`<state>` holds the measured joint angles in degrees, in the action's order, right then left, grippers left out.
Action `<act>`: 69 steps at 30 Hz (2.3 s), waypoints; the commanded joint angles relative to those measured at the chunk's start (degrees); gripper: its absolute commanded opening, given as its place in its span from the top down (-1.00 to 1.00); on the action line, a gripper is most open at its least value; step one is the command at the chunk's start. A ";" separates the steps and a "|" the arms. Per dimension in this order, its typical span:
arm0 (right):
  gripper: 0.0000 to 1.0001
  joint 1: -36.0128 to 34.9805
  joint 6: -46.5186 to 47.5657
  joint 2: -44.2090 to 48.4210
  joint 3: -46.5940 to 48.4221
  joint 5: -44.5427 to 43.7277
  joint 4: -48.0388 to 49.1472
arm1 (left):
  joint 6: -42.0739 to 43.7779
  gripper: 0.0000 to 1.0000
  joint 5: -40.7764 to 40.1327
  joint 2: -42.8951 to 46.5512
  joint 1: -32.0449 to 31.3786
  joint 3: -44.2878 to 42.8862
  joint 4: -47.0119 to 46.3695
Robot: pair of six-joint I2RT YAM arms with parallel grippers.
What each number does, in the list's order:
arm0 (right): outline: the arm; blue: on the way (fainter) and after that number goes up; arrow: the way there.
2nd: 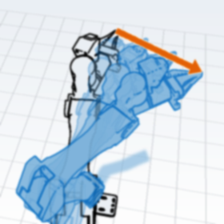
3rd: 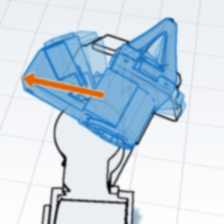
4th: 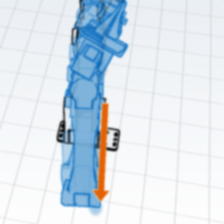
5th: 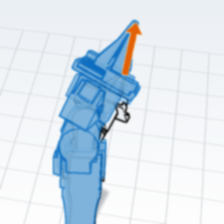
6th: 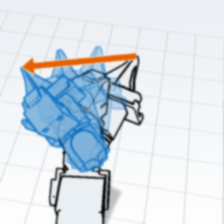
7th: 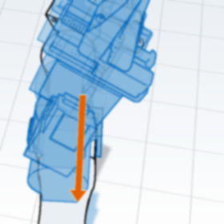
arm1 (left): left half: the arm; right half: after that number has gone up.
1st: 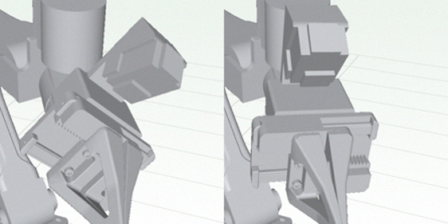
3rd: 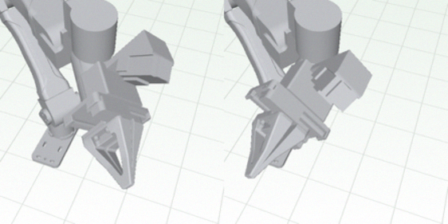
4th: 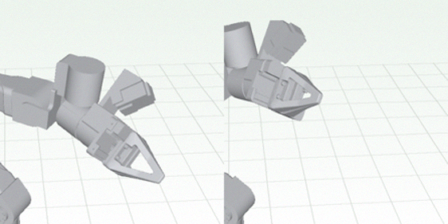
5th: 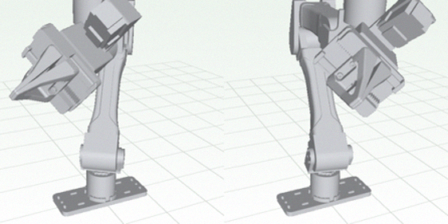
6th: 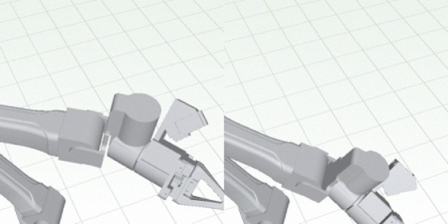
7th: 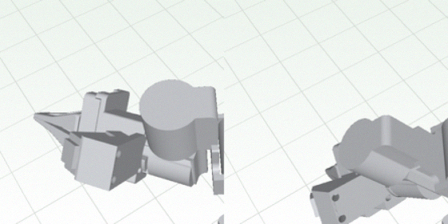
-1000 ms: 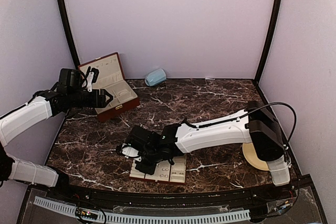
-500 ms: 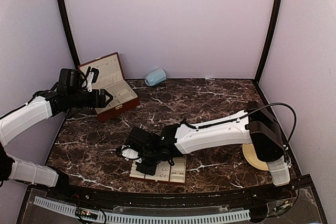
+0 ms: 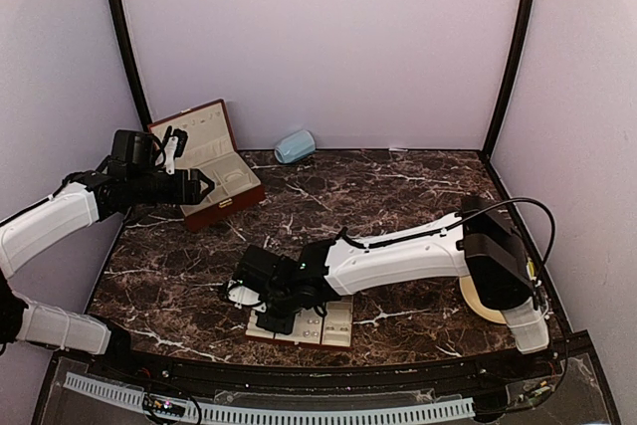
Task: Organize the mixed jewelry
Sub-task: Insert the ring into the ring tray, then adjust the ring on the ring tray.
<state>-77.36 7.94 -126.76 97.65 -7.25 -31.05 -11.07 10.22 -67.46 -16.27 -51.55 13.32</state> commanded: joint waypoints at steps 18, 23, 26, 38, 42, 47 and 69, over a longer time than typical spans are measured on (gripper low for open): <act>0.28 -0.24 -3.03 4.18 2.98 3.90 -0.05 | 0.79 -0.50 -0.66 1.99 0.28 1.19 -0.67; 0.35 1.89 -6.95 6.62 0.77 8.74 2.29 | 0.79 -0.50 -1.15 2.19 0.33 1.31 -0.58; 0.51 3.34 -10.38 7.48 -0.14 11.01 3.63 | 0.74 -0.50 -1.42 2.33 0.28 1.51 -0.77; 0.77 3.99 -16.12 4.43 -0.56 13.11 3.46 | 0.61 -0.50 -1.57 2.02 0.28 1.71 -1.01; 0.78 3.89 -15.72 4.19 -1.15 13.83 3.40 | 0.61 -0.50 -1.51 1.73 0.28 1.63 -1.02; 0.80 3.93 -14.92 3.56 -1.26 12.09 2.42 | 0.78 -0.49 -2.18 1.84 0.28 1.67 -0.94; 0.84 2.23 -13.31 1.19 -0.57 9.26 1.29 | 0.26 -0.50 -0.45 1.20 0.30 1.89 -1.11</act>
<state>-74.65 -5.93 -124.75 96.99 2.72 -30.04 -11.09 9.19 -66.67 -16.27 -50.50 13.32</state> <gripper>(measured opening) 0.081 0.748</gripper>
